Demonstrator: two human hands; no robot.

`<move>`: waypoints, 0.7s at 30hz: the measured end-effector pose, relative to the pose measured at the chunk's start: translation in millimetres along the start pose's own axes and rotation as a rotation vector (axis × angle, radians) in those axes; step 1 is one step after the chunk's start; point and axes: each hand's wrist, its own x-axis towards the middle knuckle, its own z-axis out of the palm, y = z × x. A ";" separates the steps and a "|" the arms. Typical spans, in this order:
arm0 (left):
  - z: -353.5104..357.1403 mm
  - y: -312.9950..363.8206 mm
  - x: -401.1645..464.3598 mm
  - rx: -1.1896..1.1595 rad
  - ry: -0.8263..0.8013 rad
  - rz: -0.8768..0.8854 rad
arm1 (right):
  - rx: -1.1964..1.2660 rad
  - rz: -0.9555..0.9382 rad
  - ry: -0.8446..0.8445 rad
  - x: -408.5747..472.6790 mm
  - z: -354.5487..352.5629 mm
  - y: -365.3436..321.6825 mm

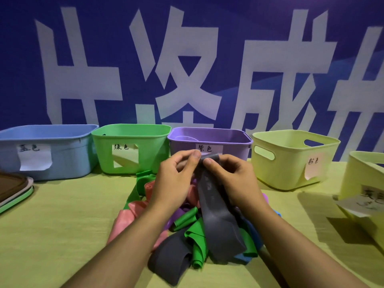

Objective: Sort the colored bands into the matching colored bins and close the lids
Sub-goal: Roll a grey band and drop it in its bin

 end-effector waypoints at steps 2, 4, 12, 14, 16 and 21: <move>0.1 2.9 -0.7 -0.011 -0.047 0.041 | 0.016 -0.002 0.015 0.2 0.3 -1.0; -1.1 3.3 -0.8 0.032 -0.110 0.106 | 0.026 0.003 0.034 0.6 -0.2 -2.4; -1.7 3.9 2.2 0.030 0.016 0.144 | 0.005 0.070 -0.040 -1.8 1.1 -0.9; -3.3 5.1 2.3 0.023 0.060 0.101 | 0.000 0.084 -0.068 -3.2 2.4 0.9; -4.6 6.7 1.9 0.002 0.066 0.053 | -0.002 0.093 -0.078 -3.8 4.3 1.0; -6.9 16.4 2.3 -0.106 -0.083 0.057 | 0.005 0.103 -0.084 -4.7 9.5 -2.8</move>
